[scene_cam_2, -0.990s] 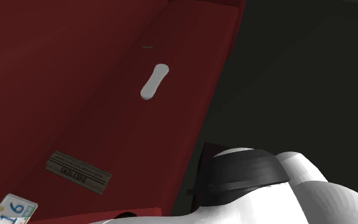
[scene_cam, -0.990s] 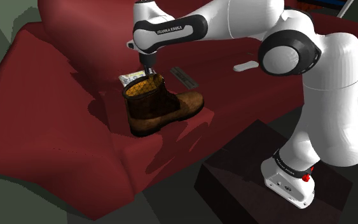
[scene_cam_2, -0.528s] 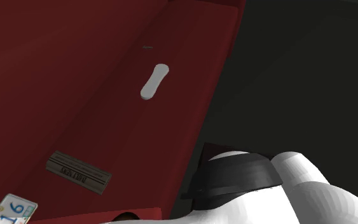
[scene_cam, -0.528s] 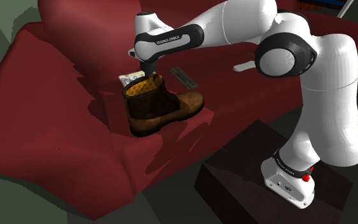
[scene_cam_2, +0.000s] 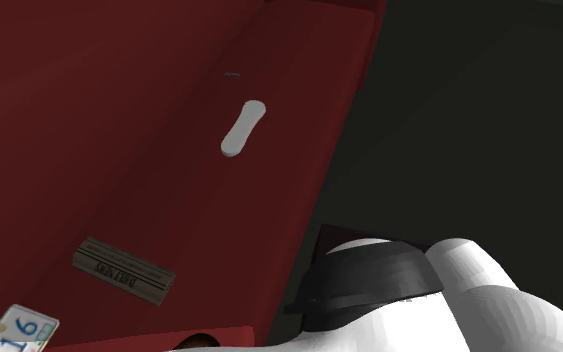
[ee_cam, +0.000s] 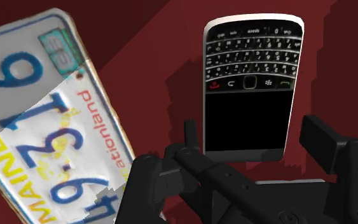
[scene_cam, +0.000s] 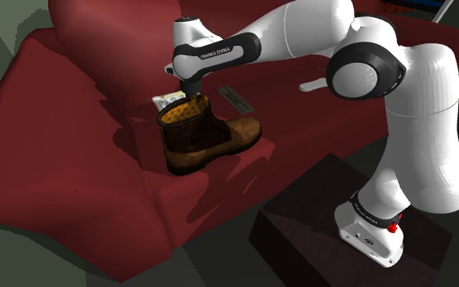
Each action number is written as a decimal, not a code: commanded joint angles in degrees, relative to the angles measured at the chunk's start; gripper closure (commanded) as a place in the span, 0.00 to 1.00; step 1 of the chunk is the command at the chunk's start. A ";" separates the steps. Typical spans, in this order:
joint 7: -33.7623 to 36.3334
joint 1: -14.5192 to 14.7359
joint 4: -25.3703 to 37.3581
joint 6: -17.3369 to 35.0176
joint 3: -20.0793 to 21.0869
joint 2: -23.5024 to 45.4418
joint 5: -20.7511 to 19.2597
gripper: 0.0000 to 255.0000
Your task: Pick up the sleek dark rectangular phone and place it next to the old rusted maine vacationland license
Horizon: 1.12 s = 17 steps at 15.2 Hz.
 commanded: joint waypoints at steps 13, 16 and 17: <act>0.45 0.00 3.92 -6.04 -0.38 -2.19 -0.66 0.00; 0.45 0.00 3.93 -6.04 -0.38 -2.19 -0.66 0.00; 0.45 0.00 3.93 -6.04 -0.38 -2.19 -0.66 0.00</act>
